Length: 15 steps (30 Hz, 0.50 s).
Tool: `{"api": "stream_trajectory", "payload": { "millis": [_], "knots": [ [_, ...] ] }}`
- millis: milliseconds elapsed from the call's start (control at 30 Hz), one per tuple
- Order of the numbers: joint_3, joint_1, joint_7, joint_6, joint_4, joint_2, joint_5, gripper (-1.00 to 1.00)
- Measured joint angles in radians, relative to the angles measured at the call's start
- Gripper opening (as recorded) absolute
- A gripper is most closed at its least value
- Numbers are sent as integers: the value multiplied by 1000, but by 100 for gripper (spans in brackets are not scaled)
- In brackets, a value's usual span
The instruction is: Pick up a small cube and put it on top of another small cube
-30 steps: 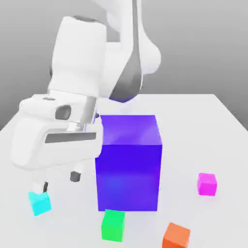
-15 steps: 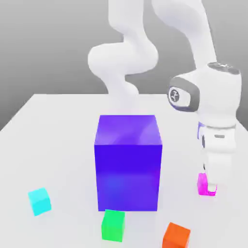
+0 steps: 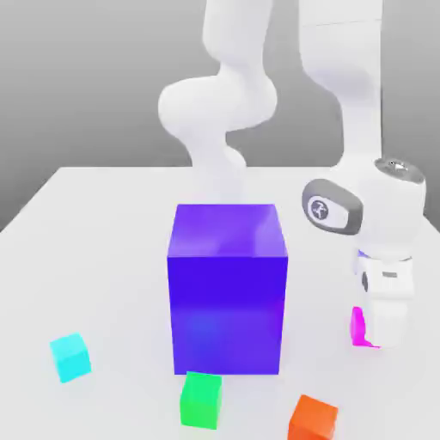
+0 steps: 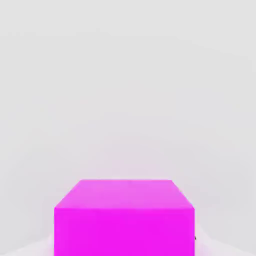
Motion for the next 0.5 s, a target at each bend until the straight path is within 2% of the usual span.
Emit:
{"api": "stream_trajectory", "payload": {
  "millis": [200,333,500],
  "knots": [
    [53,-51,-90,-158,-32,-191,131,-100],
    [-44,-197,-47,-235,21,-218,165,-100],
    [-159,-426,62,-333,147,-242,232,-100]
  ]
}}
